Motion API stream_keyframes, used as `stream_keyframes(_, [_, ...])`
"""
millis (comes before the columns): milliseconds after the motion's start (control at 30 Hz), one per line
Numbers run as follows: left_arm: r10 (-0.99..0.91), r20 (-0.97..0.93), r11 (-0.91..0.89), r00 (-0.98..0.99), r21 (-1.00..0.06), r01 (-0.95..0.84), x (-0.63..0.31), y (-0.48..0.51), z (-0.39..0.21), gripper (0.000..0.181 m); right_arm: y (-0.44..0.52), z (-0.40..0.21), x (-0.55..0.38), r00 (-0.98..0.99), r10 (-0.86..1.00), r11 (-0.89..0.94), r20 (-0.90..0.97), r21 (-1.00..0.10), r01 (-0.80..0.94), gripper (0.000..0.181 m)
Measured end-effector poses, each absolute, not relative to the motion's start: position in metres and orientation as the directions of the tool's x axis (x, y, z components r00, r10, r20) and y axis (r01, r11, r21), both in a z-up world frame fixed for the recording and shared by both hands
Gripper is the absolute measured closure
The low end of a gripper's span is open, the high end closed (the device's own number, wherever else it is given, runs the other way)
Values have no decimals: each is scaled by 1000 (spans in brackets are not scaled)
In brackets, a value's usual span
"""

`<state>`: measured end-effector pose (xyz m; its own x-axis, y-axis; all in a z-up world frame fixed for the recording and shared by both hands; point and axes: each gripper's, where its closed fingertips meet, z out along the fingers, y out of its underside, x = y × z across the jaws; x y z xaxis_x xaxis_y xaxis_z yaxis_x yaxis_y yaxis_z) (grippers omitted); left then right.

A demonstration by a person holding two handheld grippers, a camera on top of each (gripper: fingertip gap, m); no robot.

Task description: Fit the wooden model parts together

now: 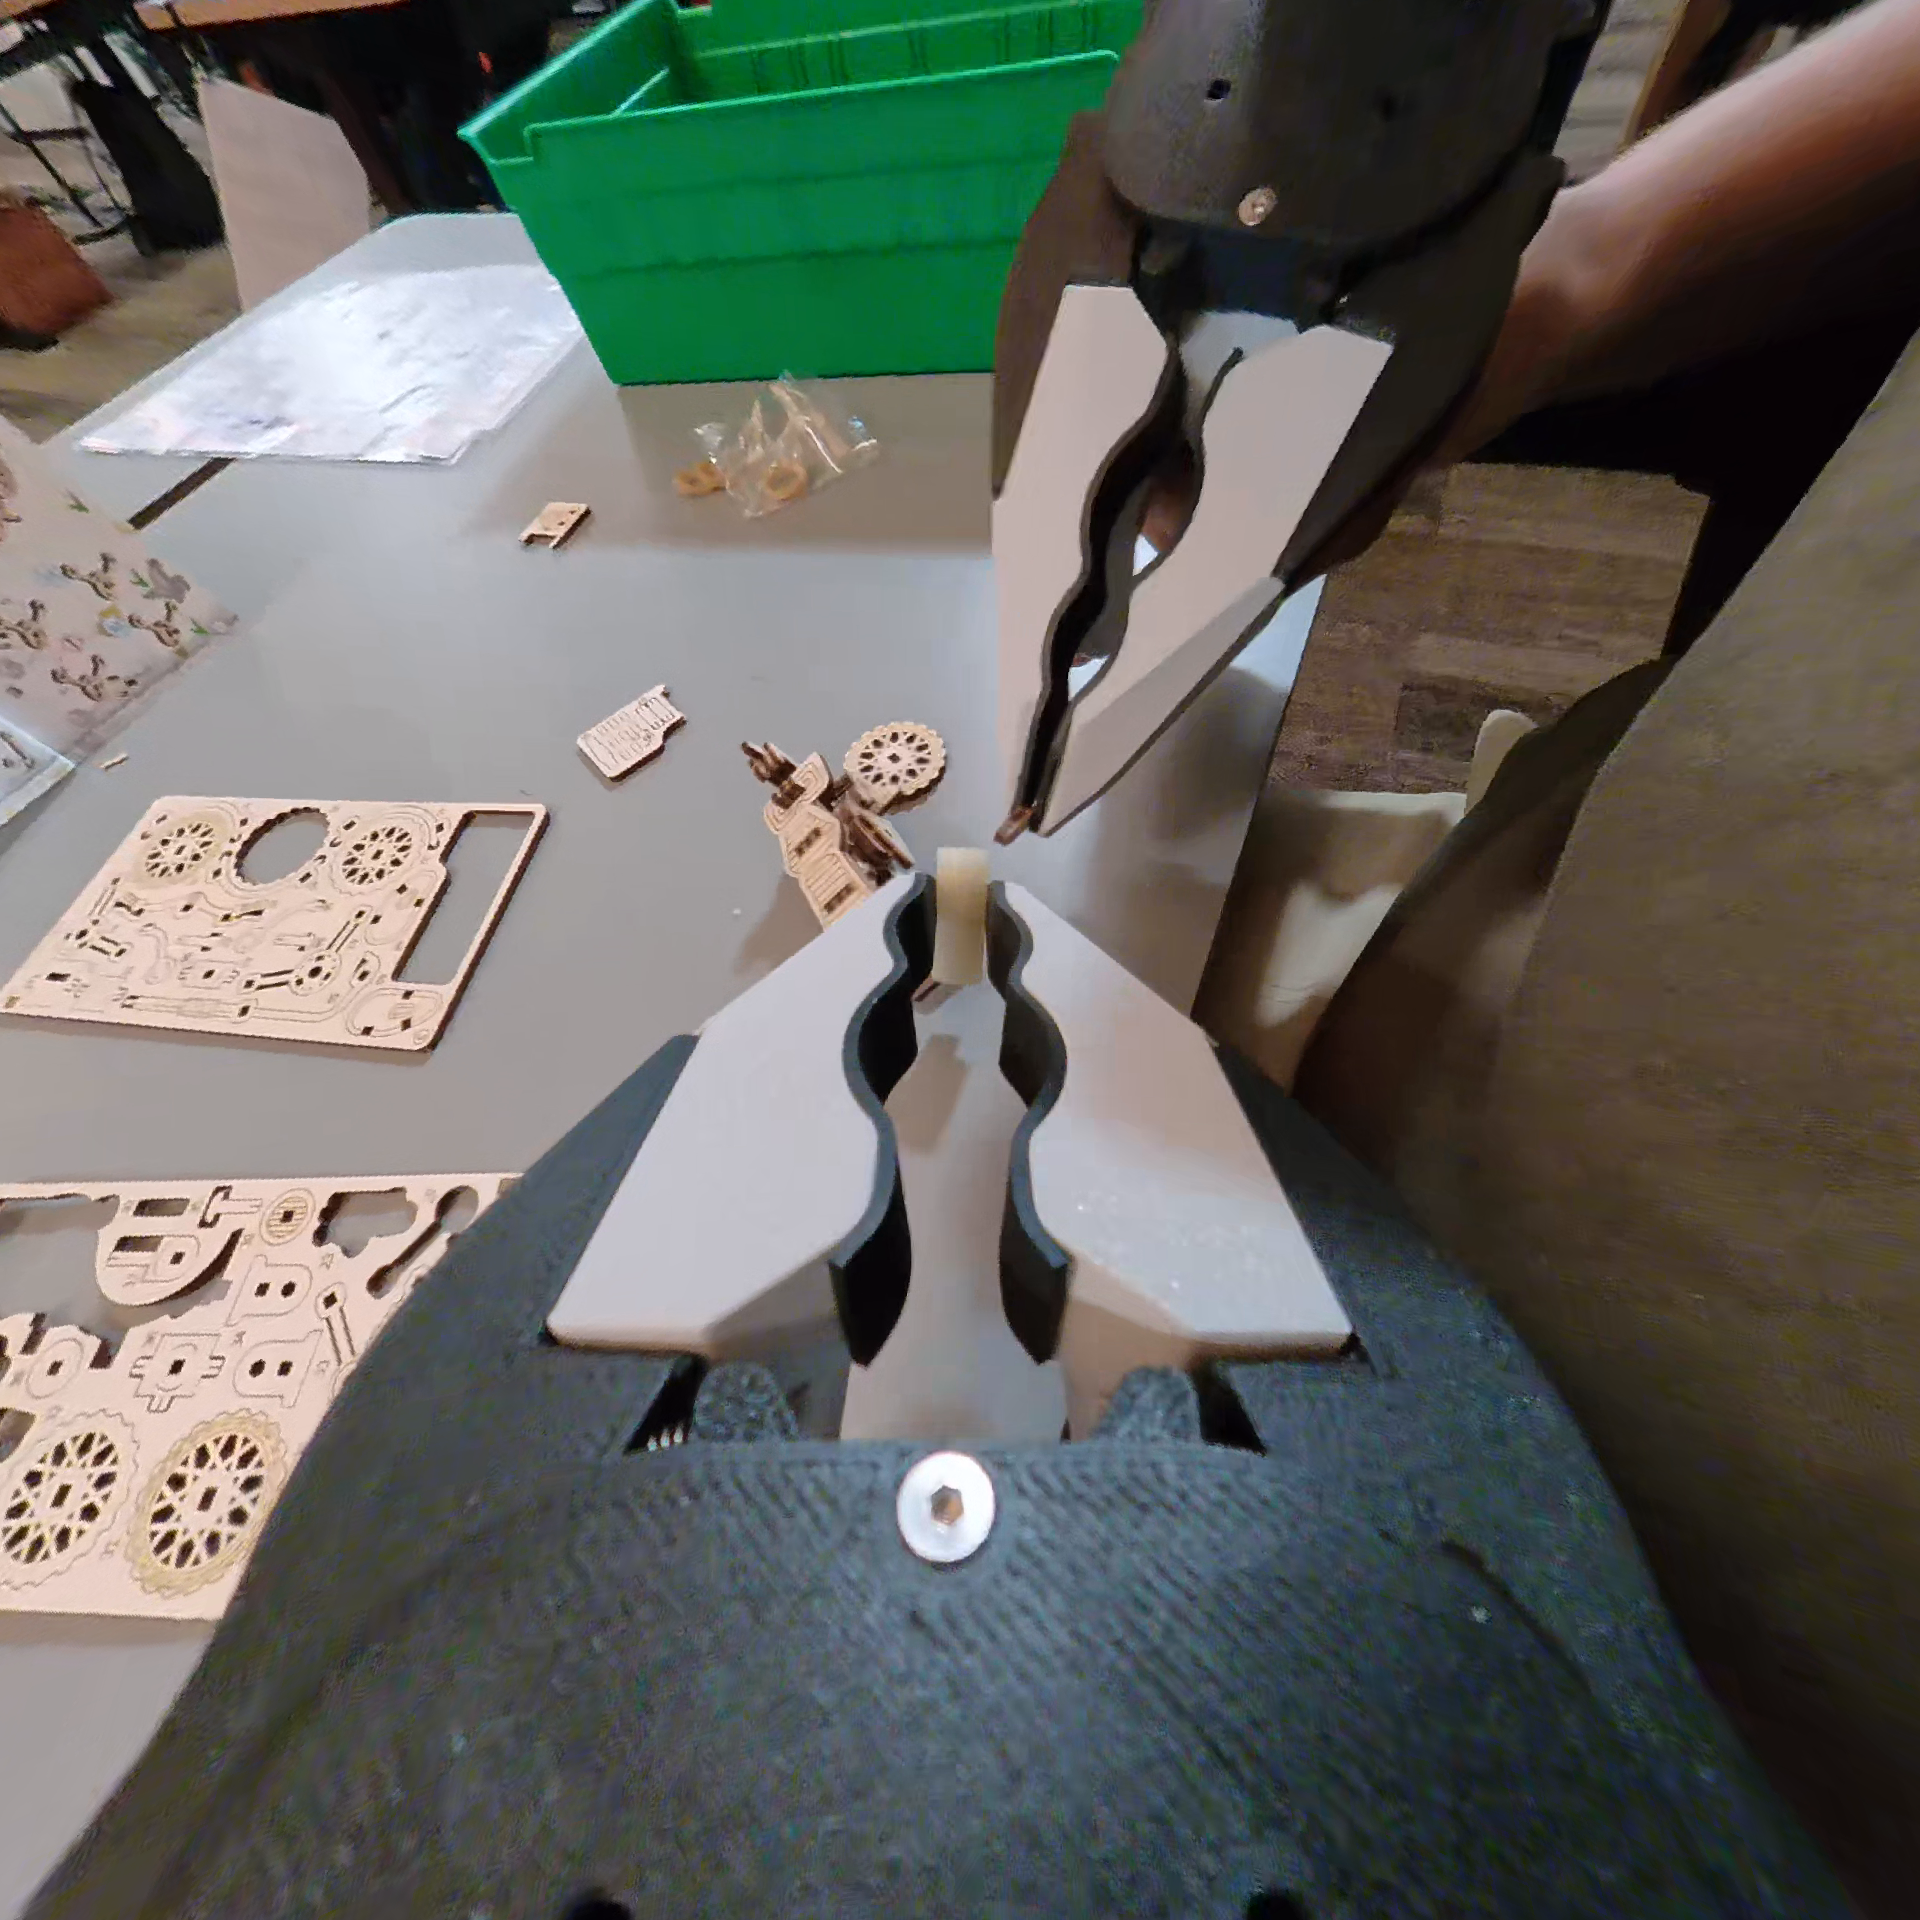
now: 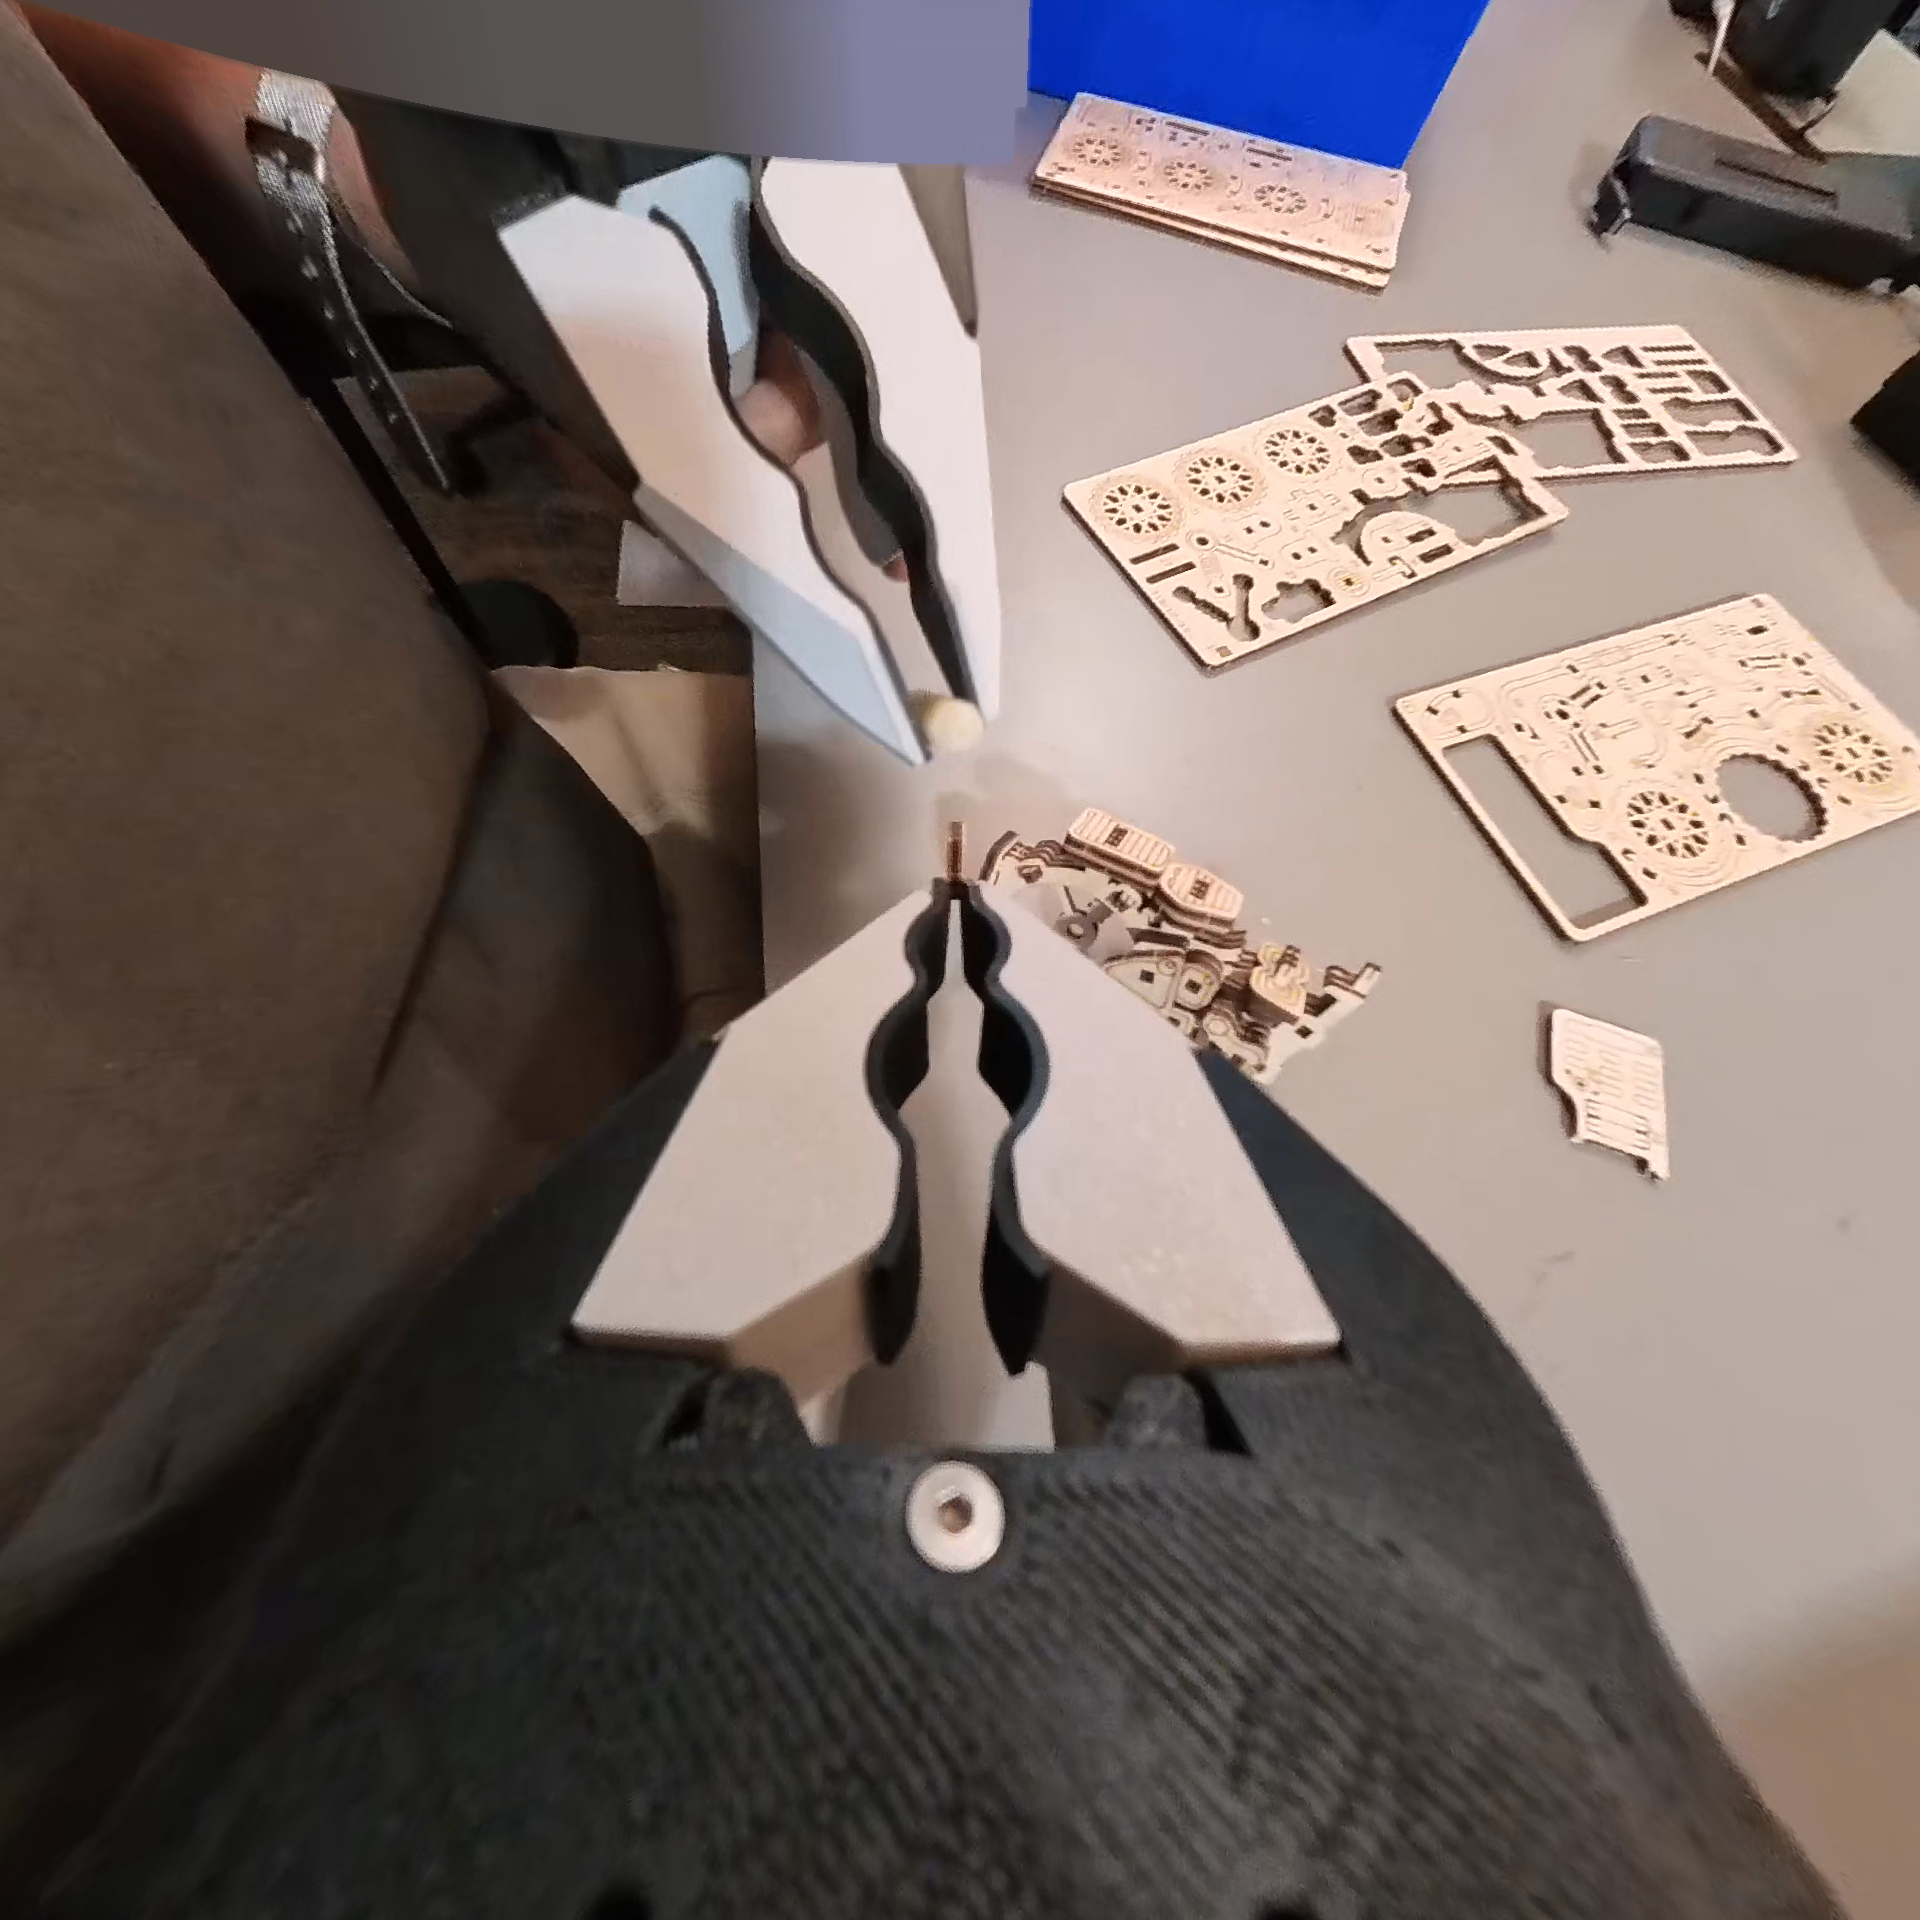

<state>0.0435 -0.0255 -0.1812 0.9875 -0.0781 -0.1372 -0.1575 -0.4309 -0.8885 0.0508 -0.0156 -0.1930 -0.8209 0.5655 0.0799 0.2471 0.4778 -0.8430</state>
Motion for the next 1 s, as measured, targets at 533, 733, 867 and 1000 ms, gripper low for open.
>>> stream_keyframes(533, [-99, -172, -491, 980, -848, -199, 51, -23, -194, 174, -23, -195, 56, -830, 544, 511, 121, -833, 213, 181])
stream_keyframes(733, [-110, -178, -504, 978, -838, -210, 53, -22, -200, 174, -26, -183, 55, -822, 567, 415, 47, -879, 236, 181])
stream_keyframes(867, [-75, -140, -491, 987, -857, -158, 42, -25, -194, 174, -18, -188, 54, -800, 600, 388, 9, -878, 281, 181])
stream_keyframes(1000, [-78, -117, -459, 990, -877, -139, 45, -25, -190, 174, -15, -197, 54, -786, 615, 451, 61, -845, 288, 181])
